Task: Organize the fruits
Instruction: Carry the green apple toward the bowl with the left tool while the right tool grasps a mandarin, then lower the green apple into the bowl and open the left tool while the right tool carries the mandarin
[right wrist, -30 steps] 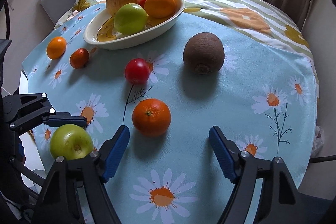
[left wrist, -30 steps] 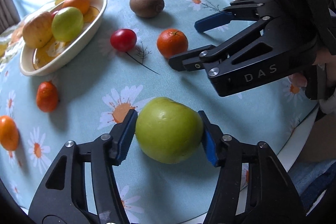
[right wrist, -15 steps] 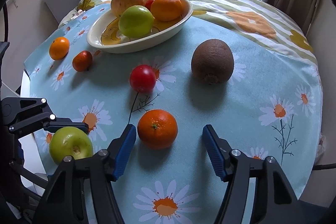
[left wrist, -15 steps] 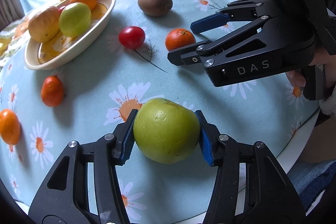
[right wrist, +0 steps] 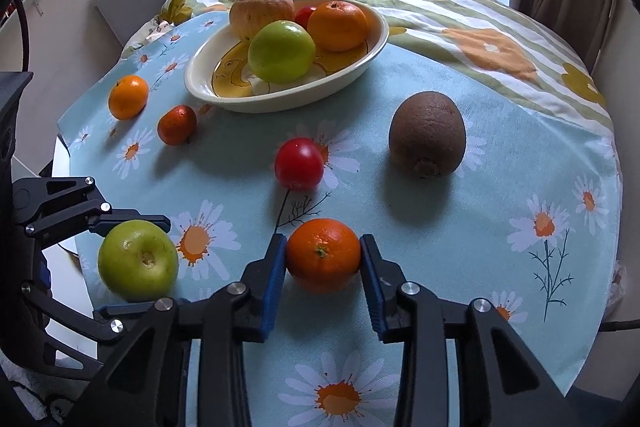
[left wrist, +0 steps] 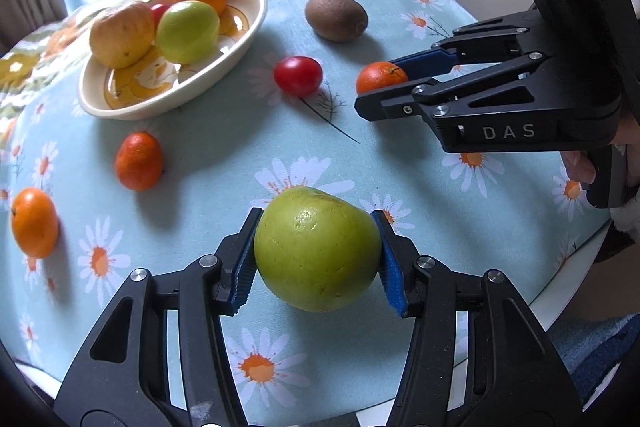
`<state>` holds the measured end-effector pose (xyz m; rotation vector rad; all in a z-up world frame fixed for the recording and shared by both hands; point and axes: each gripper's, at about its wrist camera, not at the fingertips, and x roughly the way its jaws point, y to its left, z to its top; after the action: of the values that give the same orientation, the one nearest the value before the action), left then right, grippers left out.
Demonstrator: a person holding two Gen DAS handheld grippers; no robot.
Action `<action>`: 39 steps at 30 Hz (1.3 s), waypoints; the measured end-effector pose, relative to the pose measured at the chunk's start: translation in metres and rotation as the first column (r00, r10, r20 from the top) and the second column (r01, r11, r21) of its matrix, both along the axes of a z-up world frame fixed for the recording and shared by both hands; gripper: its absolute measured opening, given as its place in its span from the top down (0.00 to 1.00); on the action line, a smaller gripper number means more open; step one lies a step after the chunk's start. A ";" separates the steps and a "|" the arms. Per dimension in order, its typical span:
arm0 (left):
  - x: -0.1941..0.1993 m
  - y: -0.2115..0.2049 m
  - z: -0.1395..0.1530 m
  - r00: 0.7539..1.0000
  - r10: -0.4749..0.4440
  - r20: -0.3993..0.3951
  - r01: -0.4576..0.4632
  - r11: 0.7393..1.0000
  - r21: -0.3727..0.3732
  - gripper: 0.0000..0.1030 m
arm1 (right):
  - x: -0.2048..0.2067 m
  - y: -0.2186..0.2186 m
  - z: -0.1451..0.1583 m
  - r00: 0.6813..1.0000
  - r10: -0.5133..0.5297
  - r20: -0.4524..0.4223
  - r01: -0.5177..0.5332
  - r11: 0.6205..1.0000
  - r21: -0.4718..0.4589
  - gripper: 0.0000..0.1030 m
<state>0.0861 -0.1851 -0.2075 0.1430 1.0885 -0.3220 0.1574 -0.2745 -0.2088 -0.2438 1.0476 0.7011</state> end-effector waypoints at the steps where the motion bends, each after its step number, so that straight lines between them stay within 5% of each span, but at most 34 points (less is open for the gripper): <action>1: 0.000 0.001 0.002 1.000 0.004 0.003 -0.004 1.000 0.000 0.45 | -0.001 0.000 0.002 1.000 0.000 0.002 0.000 1.000 0.002 0.67; 15: -0.001 0.037 0.061 0.996 0.044 0.080 -0.044 0.999 -0.001 0.45 | -0.009 0.014 0.055 0.999 -0.028 0.036 0.027 0.999 0.034 0.67; 26: 0.034 0.084 0.097 0.991 0.011 0.130 -0.009 1.000 -0.019 0.45 | -0.004 0.044 0.092 0.991 -0.121 0.059 0.118 0.992 0.047 0.67; 39: 0.098 0.118 0.086 0.988 -0.085 0.133 0.090 0.995 -0.031 0.45 | 0.024 0.074 0.098 0.959 -0.279 0.044 0.275 0.959 0.070 0.67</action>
<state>0.1843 -0.0668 -0.1218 0.1768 0.9472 -0.4059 0.1811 -0.2002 -0.1105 -0.0579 0.9825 0.4707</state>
